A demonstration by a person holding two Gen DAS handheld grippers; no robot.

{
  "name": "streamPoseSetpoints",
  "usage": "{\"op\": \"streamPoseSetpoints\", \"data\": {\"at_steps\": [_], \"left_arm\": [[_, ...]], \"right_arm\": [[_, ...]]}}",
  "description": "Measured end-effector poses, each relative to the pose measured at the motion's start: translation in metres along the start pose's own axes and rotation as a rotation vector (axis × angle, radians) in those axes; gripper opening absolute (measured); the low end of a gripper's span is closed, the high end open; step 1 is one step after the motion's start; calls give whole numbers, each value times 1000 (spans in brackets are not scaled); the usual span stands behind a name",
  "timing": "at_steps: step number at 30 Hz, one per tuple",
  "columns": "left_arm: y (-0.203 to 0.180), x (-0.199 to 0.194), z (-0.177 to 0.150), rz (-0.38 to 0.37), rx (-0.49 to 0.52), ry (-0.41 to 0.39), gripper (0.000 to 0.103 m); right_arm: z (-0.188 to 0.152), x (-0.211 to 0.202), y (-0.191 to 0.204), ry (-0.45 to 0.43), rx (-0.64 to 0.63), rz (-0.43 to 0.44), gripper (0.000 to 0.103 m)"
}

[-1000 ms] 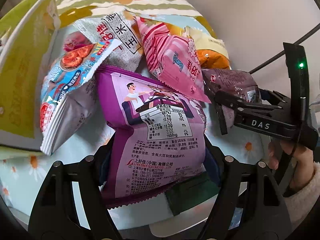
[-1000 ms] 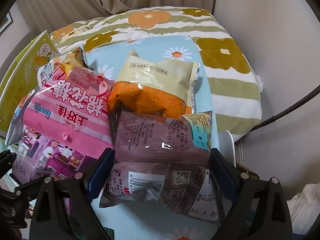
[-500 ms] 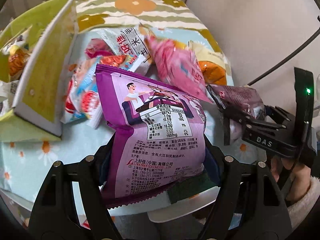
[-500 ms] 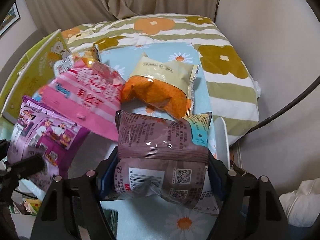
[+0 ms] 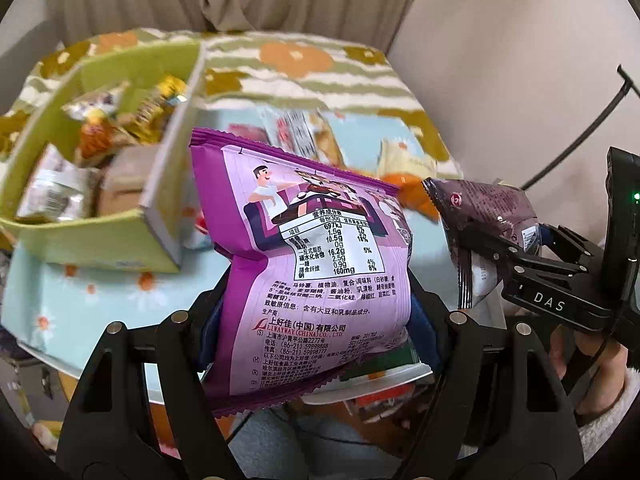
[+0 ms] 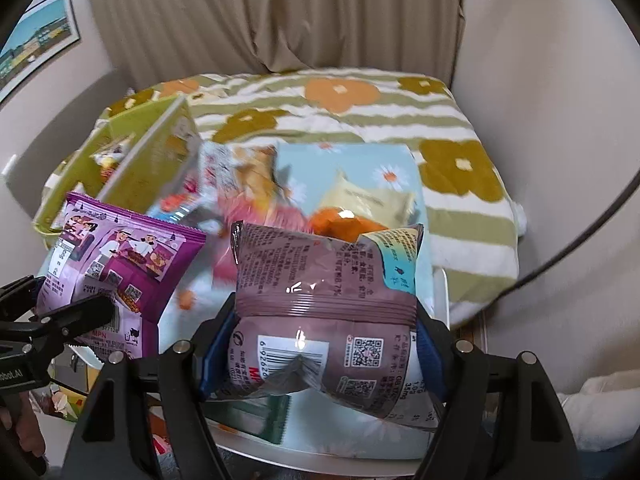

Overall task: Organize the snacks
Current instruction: 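Grasp the purple snack bag with the left tool while the right tool grasps the mauve bag, then carry both bags into the green box and open both tools to drop them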

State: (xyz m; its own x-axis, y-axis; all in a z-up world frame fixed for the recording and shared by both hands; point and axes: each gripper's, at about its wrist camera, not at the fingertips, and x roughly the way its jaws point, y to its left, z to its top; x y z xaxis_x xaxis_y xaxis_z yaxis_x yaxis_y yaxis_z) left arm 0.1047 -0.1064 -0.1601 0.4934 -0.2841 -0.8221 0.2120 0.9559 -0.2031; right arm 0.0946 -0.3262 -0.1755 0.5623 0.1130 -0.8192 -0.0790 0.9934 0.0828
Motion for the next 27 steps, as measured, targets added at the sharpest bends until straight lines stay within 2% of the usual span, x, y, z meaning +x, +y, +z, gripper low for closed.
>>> {"op": "streamPoseSetpoints", "data": {"at_steps": [6,13,20,27], "left_arm": [[25,-40,17,27,-36,-97,73],[73,-73,50,64,-78,-196,73],[135,-84,91,108,-101,-212,73],[195,-75,132,120,-97,-194,73]], "right_arm": [[21,-21,27,-67,-31,47,72],[64,-37,75,-134,-82,97,73],[115,-32,138,-186,-126,150,73],[163,-6,200,-199,-142,195,73]]}}
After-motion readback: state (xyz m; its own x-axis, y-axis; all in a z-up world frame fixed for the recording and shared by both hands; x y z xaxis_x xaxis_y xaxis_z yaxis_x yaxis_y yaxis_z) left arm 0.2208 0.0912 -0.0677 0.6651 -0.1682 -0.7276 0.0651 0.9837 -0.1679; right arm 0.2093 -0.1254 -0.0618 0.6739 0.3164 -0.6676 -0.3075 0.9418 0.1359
